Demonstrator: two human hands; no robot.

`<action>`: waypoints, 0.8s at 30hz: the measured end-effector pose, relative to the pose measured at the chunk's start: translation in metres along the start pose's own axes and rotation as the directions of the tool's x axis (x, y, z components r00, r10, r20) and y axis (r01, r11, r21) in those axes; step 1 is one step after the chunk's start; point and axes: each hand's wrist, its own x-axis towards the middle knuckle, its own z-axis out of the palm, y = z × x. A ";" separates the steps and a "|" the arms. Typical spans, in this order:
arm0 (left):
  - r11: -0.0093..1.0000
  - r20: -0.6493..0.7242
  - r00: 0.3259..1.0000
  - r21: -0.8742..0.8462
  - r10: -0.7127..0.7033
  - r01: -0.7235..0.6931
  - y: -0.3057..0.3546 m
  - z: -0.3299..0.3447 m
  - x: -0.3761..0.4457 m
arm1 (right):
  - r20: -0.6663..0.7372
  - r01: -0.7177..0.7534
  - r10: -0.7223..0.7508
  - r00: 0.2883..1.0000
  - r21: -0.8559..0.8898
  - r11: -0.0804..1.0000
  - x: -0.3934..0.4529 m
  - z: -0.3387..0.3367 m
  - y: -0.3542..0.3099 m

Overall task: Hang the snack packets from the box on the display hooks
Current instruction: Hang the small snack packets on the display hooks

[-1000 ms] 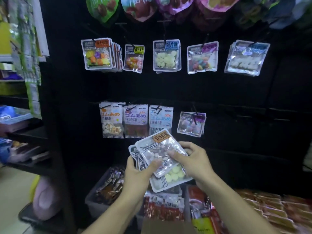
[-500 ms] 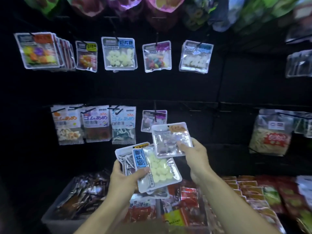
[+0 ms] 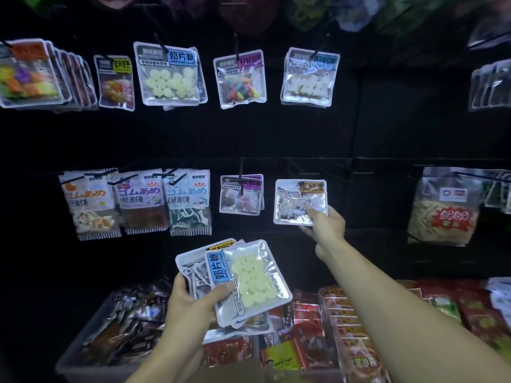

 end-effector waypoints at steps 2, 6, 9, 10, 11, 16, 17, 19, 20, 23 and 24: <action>1.000 -0.007 1.000 0.012 0.006 -0.006 0.000 -0.003 0.001 | -0.015 0.002 -0.002 1.000 0.002 1.000 0.006 0.004 0.005; 1.000 -0.011 1.000 0.028 -0.003 0.003 -0.002 -0.008 0.002 | -0.052 0.008 -0.009 0.999 -0.021 1.000 0.026 0.015 0.008; 0.999 -0.015 1.000 0.033 -0.010 0.010 -0.004 -0.010 0.005 | -0.044 -0.027 0.025 0.999 -0.053 0.998 0.047 0.024 0.008; 0.999 -0.012 1.000 0.037 -0.013 0.013 -0.005 -0.011 0.006 | -0.047 -0.043 0.040 0.998 -0.060 0.997 0.054 0.027 0.007; 0.999 -0.005 1.000 0.041 -0.014 0.015 -0.006 -0.011 0.008 | -0.056 -0.056 0.052 0.997 -0.065 0.996 0.061 0.029 0.007; 1.000 -0.003 1.000 0.029 -0.009 0.009 -0.013 -0.019 0.018 | -0.111 -0.137 0.136 0.985 -0.004 0.991 0.078 0.034 0.020; 1.000 -0.011 1.000 0.021 -0.006 0.007 -0.016 -0.020 0.020 | -0.129 -0.151 0.153 0.980 0.025 0.988 0.073 0.032 0.029; 1.000 -0.027 1.000 0.001 0.000 0.000 -0.023 -0.020 0.020 | -0.144 -0.169 0.178 0.973 0.071 0.983 0.050 0.028 0.048; 1.000 -0.028 1.000 -0.015 0.002 -0.003 -0.026 -0.019 0.018 | -0.123 -0.176 0.185 0.975 0.083 0.981 0.032 0.025 0.058; 0.998 -0.019 1.000 -0.063 0.008 -0.009 -0.038 -0.016 0.013 | 0.110 -0.203 0.200 0.974 0.016 0.979 -0.041 0.013 0.085; 0.998 -0.026 1.000 -0.067 0.012 -0.014 -0.042 -0.017 0.013 | 0.204 -0.216 0.221 0.954 -0.044 0.975 -0.066 0.008 0.094</action>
